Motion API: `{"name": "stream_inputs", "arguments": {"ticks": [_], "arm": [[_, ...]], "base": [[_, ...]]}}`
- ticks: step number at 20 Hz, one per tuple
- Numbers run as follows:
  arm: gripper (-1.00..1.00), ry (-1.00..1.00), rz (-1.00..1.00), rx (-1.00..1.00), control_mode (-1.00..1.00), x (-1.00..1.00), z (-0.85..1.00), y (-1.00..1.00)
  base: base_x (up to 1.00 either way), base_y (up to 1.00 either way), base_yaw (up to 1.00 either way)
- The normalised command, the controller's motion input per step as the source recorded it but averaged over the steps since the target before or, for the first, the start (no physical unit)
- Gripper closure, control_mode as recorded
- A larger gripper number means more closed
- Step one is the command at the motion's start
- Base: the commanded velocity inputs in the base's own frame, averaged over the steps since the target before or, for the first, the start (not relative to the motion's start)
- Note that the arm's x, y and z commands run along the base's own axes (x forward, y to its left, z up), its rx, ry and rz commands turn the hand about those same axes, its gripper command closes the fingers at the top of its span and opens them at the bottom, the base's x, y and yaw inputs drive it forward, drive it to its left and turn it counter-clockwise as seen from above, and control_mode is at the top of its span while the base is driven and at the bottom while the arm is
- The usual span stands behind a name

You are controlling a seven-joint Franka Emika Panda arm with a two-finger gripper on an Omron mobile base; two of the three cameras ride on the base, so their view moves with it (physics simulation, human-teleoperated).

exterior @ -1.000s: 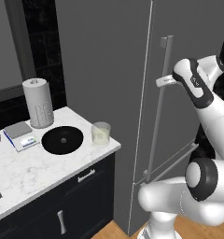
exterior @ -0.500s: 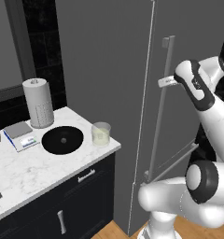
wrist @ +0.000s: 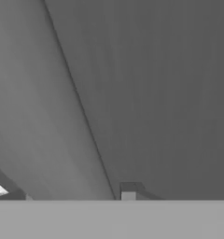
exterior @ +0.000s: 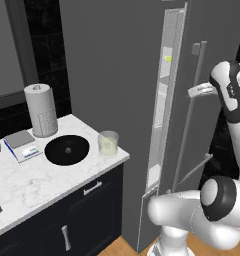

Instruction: Grab a lemon wedge from the fridge and one ice cube from the ice bowl, and put them in the glass of lemonade.

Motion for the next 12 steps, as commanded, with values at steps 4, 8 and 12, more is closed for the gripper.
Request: {"name": "stream_inputs", "arguments": {"ticks": [4, 8, 12], "arm": [[1.00, -0.09, -0.17, 0.00, -1.00, -0.42, 0.00, -1.00], [1.00, -0.17, -0.20, 0.00, -1.00, -0.57, -0.18, -1.00], [1.00, -0.17, -0.20, 0.01, -1.00, -0.49, -0.19, -0.92]], "base": [[0.00, 0.00, 0.00], [0.00, 0.00, 0.00], [0.00, 0.00, 0.00]]}}
